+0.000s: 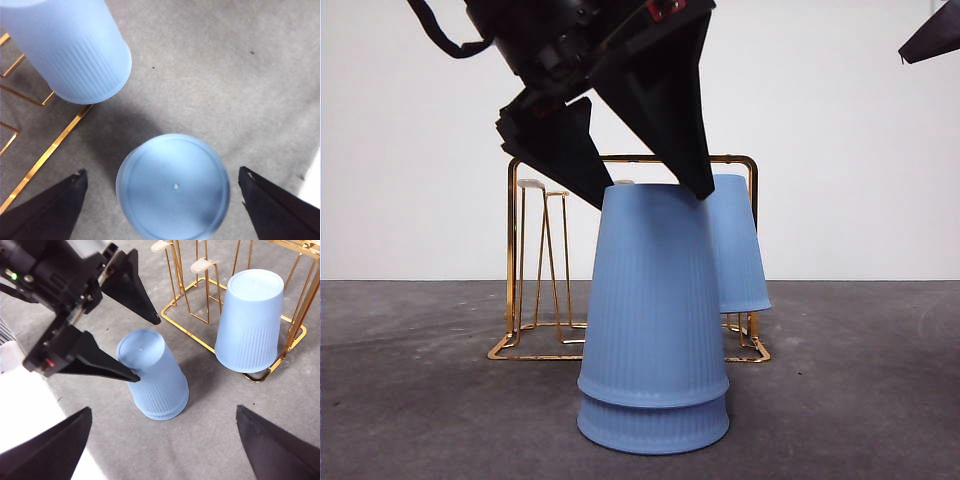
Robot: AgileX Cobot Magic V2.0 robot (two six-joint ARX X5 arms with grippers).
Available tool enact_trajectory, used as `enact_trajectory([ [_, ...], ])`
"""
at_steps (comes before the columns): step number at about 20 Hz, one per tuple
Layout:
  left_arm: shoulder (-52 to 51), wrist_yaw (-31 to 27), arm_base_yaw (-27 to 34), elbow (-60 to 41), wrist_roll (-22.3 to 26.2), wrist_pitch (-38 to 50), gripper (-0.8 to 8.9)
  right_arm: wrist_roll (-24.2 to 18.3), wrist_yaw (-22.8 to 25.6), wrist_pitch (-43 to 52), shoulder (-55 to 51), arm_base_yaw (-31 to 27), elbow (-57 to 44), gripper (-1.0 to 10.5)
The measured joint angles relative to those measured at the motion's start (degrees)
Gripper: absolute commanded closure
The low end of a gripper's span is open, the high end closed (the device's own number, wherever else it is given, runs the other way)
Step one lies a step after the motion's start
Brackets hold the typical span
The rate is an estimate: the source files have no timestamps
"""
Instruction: Pick the top cup and place it on cupholder, pick up the mid cup and place it on cupholder, last pick the bottom cup and place it on cupholder.
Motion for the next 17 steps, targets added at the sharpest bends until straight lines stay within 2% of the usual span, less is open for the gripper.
enact_trajectory([
  [2,0.55,0.00,0.00,0.00,0.02,-0.02,3.60,0.00,0.02,0.00,0.00,0.00,0.00,4.9],
  [4,0.66,0.00,0.00,0.00,0.04,0.00,4.51,0.00,0.02,0.00,0.00,0.02,0.00,4.9],
  [7,0.66,0.07,-0.04,0.00,0.02,0.02,5.10,0.00,0.02,0.00,0.00,0.00,0.00,4.9],
  [17,-0.04,0.02,-0.04,1.25,0.00,-1.92,5.10,0.00,0.02,0.00,0.00,0.00,0.00,4.9],
])
